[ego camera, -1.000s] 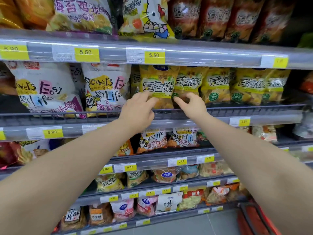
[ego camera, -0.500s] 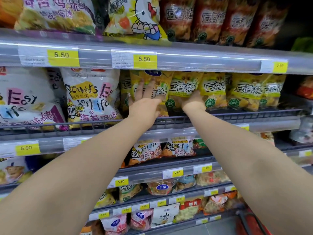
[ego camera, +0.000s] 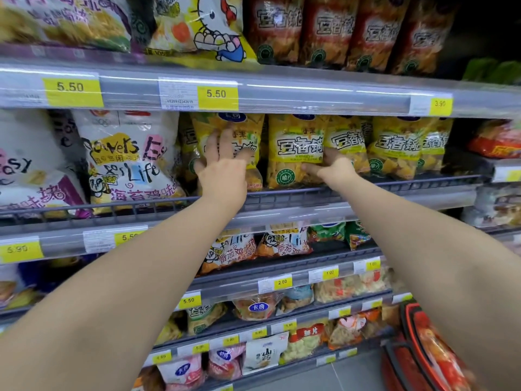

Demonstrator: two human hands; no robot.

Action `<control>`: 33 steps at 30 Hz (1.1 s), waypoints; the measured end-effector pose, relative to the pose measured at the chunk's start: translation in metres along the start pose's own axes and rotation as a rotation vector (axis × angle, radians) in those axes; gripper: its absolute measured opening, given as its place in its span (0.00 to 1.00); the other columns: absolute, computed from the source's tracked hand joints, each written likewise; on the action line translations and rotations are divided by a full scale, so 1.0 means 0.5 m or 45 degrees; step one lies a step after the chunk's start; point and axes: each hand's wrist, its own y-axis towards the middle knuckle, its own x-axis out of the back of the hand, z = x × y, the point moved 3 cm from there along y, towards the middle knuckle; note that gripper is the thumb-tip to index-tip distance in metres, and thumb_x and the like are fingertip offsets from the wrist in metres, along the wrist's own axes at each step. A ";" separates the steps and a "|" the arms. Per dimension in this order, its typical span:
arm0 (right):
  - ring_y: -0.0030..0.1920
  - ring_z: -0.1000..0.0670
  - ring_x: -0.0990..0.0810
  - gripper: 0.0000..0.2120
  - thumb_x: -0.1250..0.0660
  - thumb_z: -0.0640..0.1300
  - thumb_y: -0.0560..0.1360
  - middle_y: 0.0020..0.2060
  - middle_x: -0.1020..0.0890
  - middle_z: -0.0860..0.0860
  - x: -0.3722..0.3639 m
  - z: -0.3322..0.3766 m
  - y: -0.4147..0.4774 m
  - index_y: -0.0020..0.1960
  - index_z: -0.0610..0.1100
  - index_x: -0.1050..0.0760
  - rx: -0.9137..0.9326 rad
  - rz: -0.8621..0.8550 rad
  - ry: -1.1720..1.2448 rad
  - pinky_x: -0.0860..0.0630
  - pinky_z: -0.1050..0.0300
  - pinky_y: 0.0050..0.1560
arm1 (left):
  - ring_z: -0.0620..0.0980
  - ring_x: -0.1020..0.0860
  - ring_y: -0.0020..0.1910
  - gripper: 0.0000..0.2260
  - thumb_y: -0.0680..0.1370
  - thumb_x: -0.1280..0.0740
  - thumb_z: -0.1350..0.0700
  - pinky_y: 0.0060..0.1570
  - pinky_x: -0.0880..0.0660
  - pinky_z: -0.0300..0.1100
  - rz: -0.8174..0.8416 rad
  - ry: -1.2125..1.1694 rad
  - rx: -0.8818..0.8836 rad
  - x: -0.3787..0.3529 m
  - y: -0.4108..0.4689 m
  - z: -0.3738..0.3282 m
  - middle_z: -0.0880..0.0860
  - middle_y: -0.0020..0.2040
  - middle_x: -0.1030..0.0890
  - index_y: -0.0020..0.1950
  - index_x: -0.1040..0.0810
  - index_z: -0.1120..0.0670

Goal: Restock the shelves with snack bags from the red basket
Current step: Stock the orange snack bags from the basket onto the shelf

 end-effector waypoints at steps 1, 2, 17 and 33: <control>0.65 0.44 0.27 0.30 0.26 0.49 0.70 0.65 0.25 0.46 0.000 0.001 0.003 0.68 0.43 0.32 -0.006 0.030 -0.002 0.30 0.51 0.64 | 0.57 0.53 0.75 0.25 0.72 0.28 0.59 0.64 0.39 0.64 0.007 0.008 0.004 -0.002 0.003 -0.002 0.54 0.77 0.49 0.66 0.29 0.41; 0.66 0.43 0.28 0.32 0.27 0.50 0.71 0.66 0.26 0.46 -0.001 0.003 0.005 0.70 0.43 0.33 -0.017 0.057 -0.025 0.31 0.49 0.65 | 0.57 0.54 0.75 0.25 0.73 0.30 0.59 0.64 0.40 0.65 0.017 0.011 0.008 -0.004 0.005 -0.004 0.54 0.77 0.49 0.66 0.29 0.42; 0.58 0.38 0.27 0.24 0.40 0.58 0.77 0.56 0.24 0.41 0.021 -0.018 -0.053 0.65 0.42 0.29 0.102 -0.104 -0.594 0.27 0.47 0.54 | 0.56 0.55 0.77 0.20 0.73 0.34 0.57 0.69 0.62 0.66 0.087 0.184 -0.355 -0.018 -0.004 -0.092 0.55 0.79 0.52 0.65 0.28 0.46; 0.44 0.44 0.28 0.10 0.31 0.46 0.72 0.41 0.31 0.50 0.327 -0.354 -0.238 0.45 0.45 0.32 0.125 -0.025 -0.623 0.36 0.54 0.37 | 0.55 0.36 0.68 0.21 0.75 0.37 0.52 0.61 0.33 0.51 0.606 -0.112 -0.485 -0.233 -0.161 -0.483 0.52 0.70 0.35 0.69 0.31 0.49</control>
